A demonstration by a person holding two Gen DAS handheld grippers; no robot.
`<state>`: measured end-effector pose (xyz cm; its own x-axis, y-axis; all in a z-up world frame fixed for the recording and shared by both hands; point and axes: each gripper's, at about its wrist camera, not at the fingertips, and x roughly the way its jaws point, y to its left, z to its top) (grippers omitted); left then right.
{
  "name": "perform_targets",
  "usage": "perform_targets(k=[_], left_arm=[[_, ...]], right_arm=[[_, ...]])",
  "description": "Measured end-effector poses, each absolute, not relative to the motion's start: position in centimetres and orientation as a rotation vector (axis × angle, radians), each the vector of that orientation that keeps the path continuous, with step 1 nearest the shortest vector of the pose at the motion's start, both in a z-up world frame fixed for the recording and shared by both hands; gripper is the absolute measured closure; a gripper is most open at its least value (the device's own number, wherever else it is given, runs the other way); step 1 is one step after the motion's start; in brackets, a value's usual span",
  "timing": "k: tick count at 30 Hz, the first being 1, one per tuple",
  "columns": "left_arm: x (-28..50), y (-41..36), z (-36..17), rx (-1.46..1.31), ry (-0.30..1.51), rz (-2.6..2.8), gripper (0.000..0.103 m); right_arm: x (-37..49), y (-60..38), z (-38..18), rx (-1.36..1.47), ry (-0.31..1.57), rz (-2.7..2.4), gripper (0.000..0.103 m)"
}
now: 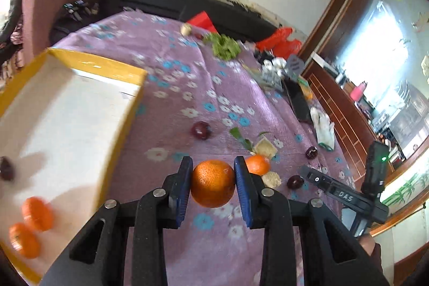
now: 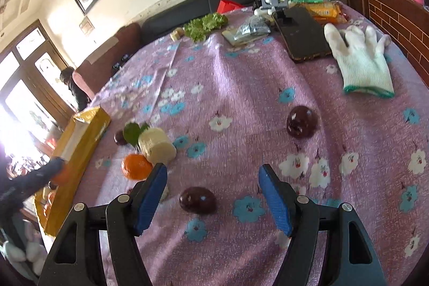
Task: Organize fruits
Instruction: 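Grasp a tangerine with the left tool while the right tool grasps a dark plum, then carry tangerine and plum into the tray and open both tools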
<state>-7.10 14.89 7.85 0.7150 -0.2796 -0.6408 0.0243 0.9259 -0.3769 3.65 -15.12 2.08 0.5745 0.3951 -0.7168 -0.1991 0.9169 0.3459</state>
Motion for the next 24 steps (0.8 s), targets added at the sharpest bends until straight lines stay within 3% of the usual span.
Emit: perform_targets(k=[3, 5, 7, 9, 10, 18, 24], left_arm=[[-9.3, 17.2, 8.8, -0.349, 0.722, -0.113, 0.072], [-10.5, 18.9, 9.2, -0.339, 0.711, -0.066, 0.072], [-11.6, 20.5, 9.2, -0.345, 0.703, -0.035, 0.072], [-12.4, 22.2, 9.1, -0.362, 0.697, -0.003, 0.072], [-12.8, 23.0, 9.1, -0.371, 0.695, 0.01, 0.072], [-14.4, 29.0, 9.8, -0.386, 0.681, 0.104, 0.072], [-12.3, 31.5, 10.8, -0.328, 0.708, 0.156, 0.072]], right_arm=[[2.8, -14.1, 2.4, 0.177, 0.885, 0.334, 0.028], [2.2, -13.3, 2.5, 0.133, 0.886, 0.326, 0.034], [1.6, -12.3, 2.3, 0.075, 0.89, 0.309, 0.044], [1.3, -11.5, 2.0, 0.036, 0.905, 0.305, 0.067], [1.2, -11.2, 1.8, 0.016, 0.91, 0.291, 0.072], [-1.1, -10.4, 5.8, 0.045, 0.842, 0.306, 0.072], [-2.8, -2.1, 10.8, -0.01, 0.773, 0.549, 0.072]])
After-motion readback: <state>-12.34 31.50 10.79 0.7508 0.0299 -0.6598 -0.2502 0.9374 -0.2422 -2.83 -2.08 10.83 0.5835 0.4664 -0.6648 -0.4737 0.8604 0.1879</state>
